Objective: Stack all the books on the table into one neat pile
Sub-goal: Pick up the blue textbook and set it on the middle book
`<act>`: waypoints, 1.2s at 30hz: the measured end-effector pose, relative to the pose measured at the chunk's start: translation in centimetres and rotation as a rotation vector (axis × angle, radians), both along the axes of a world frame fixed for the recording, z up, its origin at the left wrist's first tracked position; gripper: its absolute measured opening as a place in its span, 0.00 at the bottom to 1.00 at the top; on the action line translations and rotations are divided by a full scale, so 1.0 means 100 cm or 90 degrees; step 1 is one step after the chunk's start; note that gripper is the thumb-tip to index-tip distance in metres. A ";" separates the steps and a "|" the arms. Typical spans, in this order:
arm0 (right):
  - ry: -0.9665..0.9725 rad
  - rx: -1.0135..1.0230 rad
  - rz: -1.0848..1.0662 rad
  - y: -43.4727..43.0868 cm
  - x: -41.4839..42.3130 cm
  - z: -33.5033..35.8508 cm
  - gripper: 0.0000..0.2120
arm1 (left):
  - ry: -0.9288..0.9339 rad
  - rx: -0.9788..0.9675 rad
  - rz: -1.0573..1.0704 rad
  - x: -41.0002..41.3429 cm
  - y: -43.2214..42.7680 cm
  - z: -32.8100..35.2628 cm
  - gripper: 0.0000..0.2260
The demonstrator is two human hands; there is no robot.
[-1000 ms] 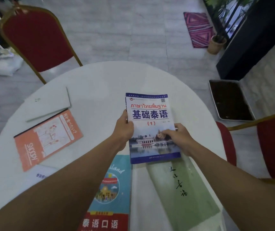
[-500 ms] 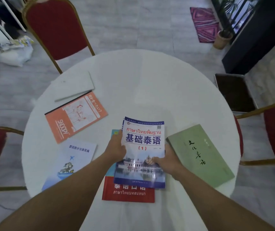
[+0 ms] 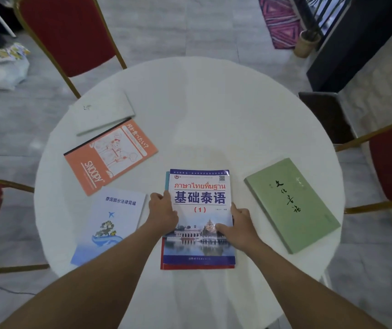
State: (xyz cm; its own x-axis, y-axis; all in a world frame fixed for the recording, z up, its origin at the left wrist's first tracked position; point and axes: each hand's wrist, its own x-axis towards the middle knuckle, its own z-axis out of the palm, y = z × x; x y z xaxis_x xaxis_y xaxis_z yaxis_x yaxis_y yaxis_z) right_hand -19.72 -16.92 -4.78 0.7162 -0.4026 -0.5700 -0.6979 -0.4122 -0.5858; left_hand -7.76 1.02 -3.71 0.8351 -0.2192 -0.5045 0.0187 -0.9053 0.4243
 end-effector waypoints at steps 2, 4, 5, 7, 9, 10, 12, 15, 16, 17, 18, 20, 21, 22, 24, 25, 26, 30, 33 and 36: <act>0.013 0.001 0.013 0.000 -0.001 0.001 0.36 | -0.006 -0.008 -0.001 -0.003 0.002 0.000 0.21; 0.014 -0.012 0.040 0.001 -0.004 0.001 0.35 | -0.011 -0.007 -0.008 -0.003 0.006 0.000 0.18; 0.014 -0.017 0.052 0.002 -0.004 0.002 0.36 | -0.015 -0.002 -0.016 -0.002 0.009 0.000 0.17; 0.017 -0.018 0.065 0.003 -0.005 0.002 0.38 | -0.024 0.014 -0.040 0.001 0.014 0.000 0.16; 0.019 -0.013 0.070 0.002 -0.005 0.002 0.40 | -0.023 0.023 -0.057 0.005 0.017 0.000 0.16; 0.019 -0.012 0.073 0.002 -0.004 0.003 0.41 | -0.019 0.024 -0.060 0.006 0.017 0.000 0.15; 0.022 -0.006 0.069 0.002 -0.004 0.002 0.41 | -0.013 0.033 -0.069 0.008 0.017 0.001 0.15; 0.028 0.005 0.049 0.004 -0.002 0.002 0.43 | -0.006 0.048 -0.085 0.009 0.017 0.001 0.15; 0.032 0.011 0.046 0.005 -0.001 0.002 0.44 | -0.003 0.050 -0.090 0.009 0.017 0.001 0.15; 0.037 0.018 0.046 0.004 0.000 0.002 0.44 | -0.002 0.052 -0.098 0.009 0.018 0.001 0.15; 0.041 0.025 0.048 0.004 0.000 0.002 0.44 | -0.001 0.053 -0.105 0.008 0.019 0.001 0.15; 0.045 0.038 0.051 0.002 0.000 0.003 0.43 | 0.001 0.054 -0.121 0.007 0.021 0.001 0.15; 0.045 0.043 0.049 0.002 0.000 0.004 0.43 | 0.002 0.053 -0.129 0.007 0.022 0.001 0.15; 0.045 0.047 0.045 0.002 -0.001 0.004 0.43 | 0.003 0.053 -0.135 0.006 0.022 0.002 0.15; 0.046 0.050 0.041 0.002 -0.002 0.003 0.45 | 0.004 0.055 -0.148 0.006 0.024 0.003 0.16; 0.046 0.049 0.040 0.002 -0.002 0.003 0.45 | 0.004 0.057 -0.153 0.006 0.024 0.004 0.16; 0.047 0.048 0.039 0.002 -0.002 0.002 0.46 | 0.004 0.058 -0.157 0.006 0.025 0.004 0.16; 0.057 0.046 0.038 0.001 0.001 0.000 0.47 | 0.002 0.059 -0.166 0.007 0.025 0.006 0.16; 0.068 0.047 0.047 -0.003 0.004 -0.001 0.47 | 0.002 0.060 -0.171 0.007 0.025 0.007 0.16; 0.071 0.057 0.048 -0.005 0.005 -0.003 0.45 | 0.011 0.067 -0.171 0.006 0.023 0.007 0.17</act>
State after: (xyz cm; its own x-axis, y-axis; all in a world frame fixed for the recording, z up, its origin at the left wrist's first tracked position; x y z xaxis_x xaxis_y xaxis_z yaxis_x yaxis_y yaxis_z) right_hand -19.21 -17.47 -5.06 0.6728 -0.2942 -0.6788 -0.7296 -0.4159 -0.5429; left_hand -7.16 3.30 -3.00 0.7452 -0.3771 -0.5500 -0.2219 -0.9180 0.3288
